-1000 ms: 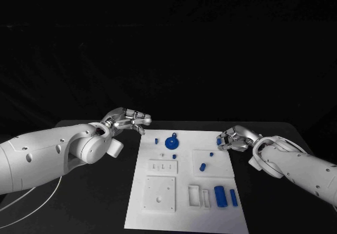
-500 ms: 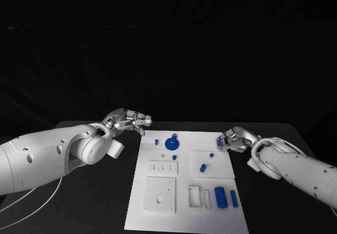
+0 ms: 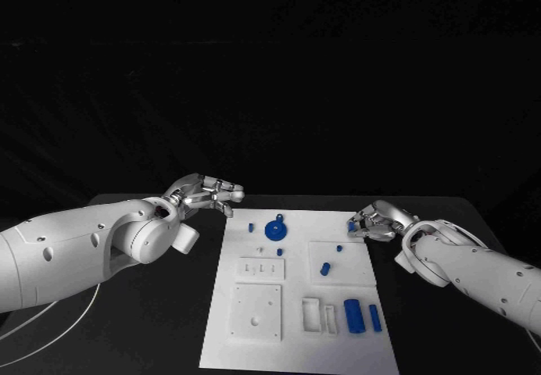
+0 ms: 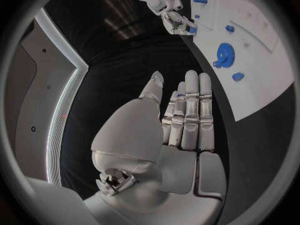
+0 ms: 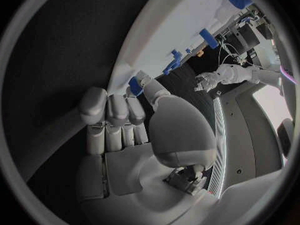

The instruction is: Assemble the parts on the task board

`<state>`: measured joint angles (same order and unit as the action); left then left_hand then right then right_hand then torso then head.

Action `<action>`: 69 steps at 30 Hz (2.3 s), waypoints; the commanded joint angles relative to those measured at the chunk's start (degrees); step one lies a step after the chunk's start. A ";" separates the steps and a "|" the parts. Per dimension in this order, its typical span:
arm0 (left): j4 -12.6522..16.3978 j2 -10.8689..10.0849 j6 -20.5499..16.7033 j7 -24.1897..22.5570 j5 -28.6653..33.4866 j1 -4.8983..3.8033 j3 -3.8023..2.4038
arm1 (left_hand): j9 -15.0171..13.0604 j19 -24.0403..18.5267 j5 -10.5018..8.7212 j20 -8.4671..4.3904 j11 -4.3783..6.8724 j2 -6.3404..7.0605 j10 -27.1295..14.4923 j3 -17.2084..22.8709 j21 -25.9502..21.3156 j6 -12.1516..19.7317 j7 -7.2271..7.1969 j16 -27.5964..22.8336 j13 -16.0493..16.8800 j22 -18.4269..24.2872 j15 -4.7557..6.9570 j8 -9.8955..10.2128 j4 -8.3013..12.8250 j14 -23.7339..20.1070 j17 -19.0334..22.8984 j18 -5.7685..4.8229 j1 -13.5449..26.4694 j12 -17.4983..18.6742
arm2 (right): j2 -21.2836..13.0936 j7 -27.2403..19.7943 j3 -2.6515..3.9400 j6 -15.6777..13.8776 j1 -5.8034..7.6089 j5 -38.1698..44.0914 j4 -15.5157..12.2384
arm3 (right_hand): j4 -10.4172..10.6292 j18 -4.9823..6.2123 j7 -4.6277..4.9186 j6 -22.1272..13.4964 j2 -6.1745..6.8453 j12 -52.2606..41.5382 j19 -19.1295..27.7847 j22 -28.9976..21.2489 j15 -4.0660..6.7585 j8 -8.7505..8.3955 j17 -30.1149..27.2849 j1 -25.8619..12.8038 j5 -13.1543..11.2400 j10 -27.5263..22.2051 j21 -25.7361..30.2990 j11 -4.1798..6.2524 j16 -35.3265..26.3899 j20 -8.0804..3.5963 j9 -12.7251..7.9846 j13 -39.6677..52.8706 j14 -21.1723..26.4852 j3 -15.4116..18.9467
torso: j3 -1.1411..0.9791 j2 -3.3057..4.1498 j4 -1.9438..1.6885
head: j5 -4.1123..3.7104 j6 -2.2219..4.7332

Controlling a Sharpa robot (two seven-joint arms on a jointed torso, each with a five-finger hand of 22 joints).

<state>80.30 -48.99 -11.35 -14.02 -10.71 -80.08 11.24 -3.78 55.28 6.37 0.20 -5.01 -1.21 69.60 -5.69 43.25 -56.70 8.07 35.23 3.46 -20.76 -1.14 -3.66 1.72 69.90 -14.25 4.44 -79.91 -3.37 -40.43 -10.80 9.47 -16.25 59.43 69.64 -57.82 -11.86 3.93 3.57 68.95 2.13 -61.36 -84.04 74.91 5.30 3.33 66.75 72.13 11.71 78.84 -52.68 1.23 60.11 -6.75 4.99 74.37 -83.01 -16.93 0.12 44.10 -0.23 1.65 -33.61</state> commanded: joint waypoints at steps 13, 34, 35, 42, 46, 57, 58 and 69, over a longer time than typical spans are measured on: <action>0.32 0.45 0.82 7.81 -3.12 -0.55 -0.23 | -0.41 4.15 -0.42 -3.01 2.96 -0.96 8.34 -1.66 7.20 -4.21 -1.94 10.52 0.33 -4.13 2.96 -0.07 -2.43 5.41 -5.31 -0.30 3.28 -0.67 | -0.59 1.81 0.38 -2.63 1.37 -0.56 -4.51 | -0.16 -0.28 0.04 0.82 -0.58 -0.25 -1.39 6.57 0.20 0.31 0.38 0.02 -0.29 0.16 -0.47 0.12 0.46 0.09 1.66 0.11 -0.45 -1.03 | -0.01 -0.57 0.31 | 0.31 0.61; -4.87 8.62 5.70 30.02 -12.05 -3.93 -0.03 | -20.87 11.95 2.37 -7.84 8.71 5.35 13.18 3.44 24.76 -11.99 -6.60 39.07 27.27 -27.01 7.87 -0.29 -8.38 12.38 -40.59 0.06 13.14 -27.61 | 6.37 15.23 -0.09 2.11 4.86 7.73 -14.40 | 0.18 0.07 0.10 0.24 -0.31 -0.27 -1.42 6.35 0.14 0.30 0.39 -0.57 -1.54 0.15 0.39 0.09 0.21 0.20 1.96 0.27 -0.47 -2.26 | 0.16 -2.76 -0.09 | 0.56 -0.01; -4.97 8.99 5.58 30.68 -12.29 -3.95 -0.01 | -22.03 11.95 3.26 -7.88 8.75 5.38 13.14 3.57 24.63 -12.17 -6.72 39.11 27.48 -27.18 7.91 -0.36 -8.47 12.43 -40.82 0.02 13.16 -27.67 | 6.78 15.88 -0.20 2.17 4.87 8.12 -14.57 | 0.39 0.09 0.10 0.14 -0.09 -0.18 -1.45 6.34 0.12 0.32 0.37 -0.65 -1.50 0.10 0.46 0.10 0.16 0.22 1.98 0.23 -0.47 -2.41 | 0.18 -2.81 -0.12 | 0.56 -0.04; -5.43 10.89 4.70 34.69 -13.92 -3.99 0.04 | -32.68 12.06 12.17 -8.14 9.13 4.80 12.96 2.39 23.25 -11.59 -7.39 38.83 28.41 -28.47 8.15 -0.22 -7.80 12.55 -41.51 -0.23 13.75 -27.60 | 8.86 18.70 -0.89 2.27 4.91 9.58 -15.14 | 0.78 0.15 0.18 -0.22 0.28 -0.20 -1.54 6.35 0.10 0.28 0.39 -0.80 -1.18 0.15 0.57 0.06 0.12 0.24 1.99 0.24 -0.51 -2.95 | 0.28 -2.93 -0.13 | 0.86 0.03; -5.61 11.89 3.97 36.42 -14.49 -4.04 0.05 | -35.30 12.23 10.57 -8.07 8.96 6.25 12.85 2.93 22.30 -10.83 -7.22 38.36 28.64 -29.39 8.05 -0.08 -9.38 12.50 -41.34 -0.23 14.40 -27.44 | 10.04 19.98 -1.30 2.34 4.93 10.23 -15.31 | 0.88 0.17 0.20 -0.37 0.29 -0.33 -1.57 6.36 0.09 0.30 0.42 -0.87 -1.09 0.17 0.57 0.06 0.15 0.25 1.97 0.32 -0.53 -2.92 | 0.27 -2.81 -0.01 | 0.78 0.13; -5.54 13.97 4.41 40.10 -17.51 -4.22 0.04 | -36.02 13.04 5.04 -7.92 8.77 8.68 12.82 4.58 19.37 -10.26 -7.04 37.89 28.85 -33.12 7.91 -0.10 -13.39 12.47 -41.40 -0.27 14.06 -27.31 | 12.17 21.41 -1.84 2.30 5.11 10.81 -15.40 | 1.49 0.26 0.08 -0.37 0.58 -0.36 -1.69 6.36 0.11 0.31 0.43 -1.29 1.00 0.14 0.58 0.15 0.14 0.27 2.08 0.35 -0.56 -2.19 | 0.23 -2.70 -0.19 | 0.57 -0.10; -5.52 14.10 4.57 40.45 -17.80 -4.22 0.04 | -35.90 13.13 5.01 -7.92 8.77 8.65 12.81 4.55 18.81 -10.23 -7.02 37.89 28.86 -33.69 7.92 -0.07 -13.32 12.49 -41.43 -0.27 14.04 -27.29 | 12.31 21.45 -1.85 2.30 5.11 10.82 -15.43 | 1.53 0.26 0.07 -0.32 0.59 -0.35 -1.70 6.37 0.10 0.31 0.43 -1.25 1.14 0.13 0.57 0.16 0.13 0.27 2.10 0.34 -0.57 -2.10 | 0.23 -2.69 -0.16 | 0.59 -0.10; -5.74 14.83 4.53 41.95 -19.77 -4.24 0.05 | -35.71 13.95 5.81 -7.93 8.75 7.06 12.71 4.14 15.90 -10.25 -6.97 37.85 28.87 -37.34 7.92 -0.04 -11.18 12.47 -41.45 -0.40 14.28 -27.26 | 12.90 21.57 -1.88 2.60 5.14 10.87 -15.89 | 1.71 0.28 0.05 -0.31 0.62 -0.37 -1.73 6.36 0.12 0.31 0.41 -1.18 1.28 0.16 0.65 0.18 0.09 0.26 2.12 0.35 -0.57 -1.77 | 0.16 -2.74 -0.01 | 0.74 -0.21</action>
<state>74.54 -34.40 -6.89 26.73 -28.91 -84.21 11.31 -39.46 68.97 11.98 -7.72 3.69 6.22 82.59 -1.56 59.33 -67.22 1.21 73.22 32.26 -57.91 6.94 -3.83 -9.70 82.11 -55.64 4.44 -65.64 -30.89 -27.65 10.39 7.60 -14.53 64.55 79.76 -73.56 -10.18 3.93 3.76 68.68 2.75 -61.58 -84.03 74.91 5.38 3.47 67.13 71.33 12.87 78.85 -52.24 1.23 60.30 -6.74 4.99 74.63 -83.09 -18.99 0.30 41.39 -0.27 2.36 -33.84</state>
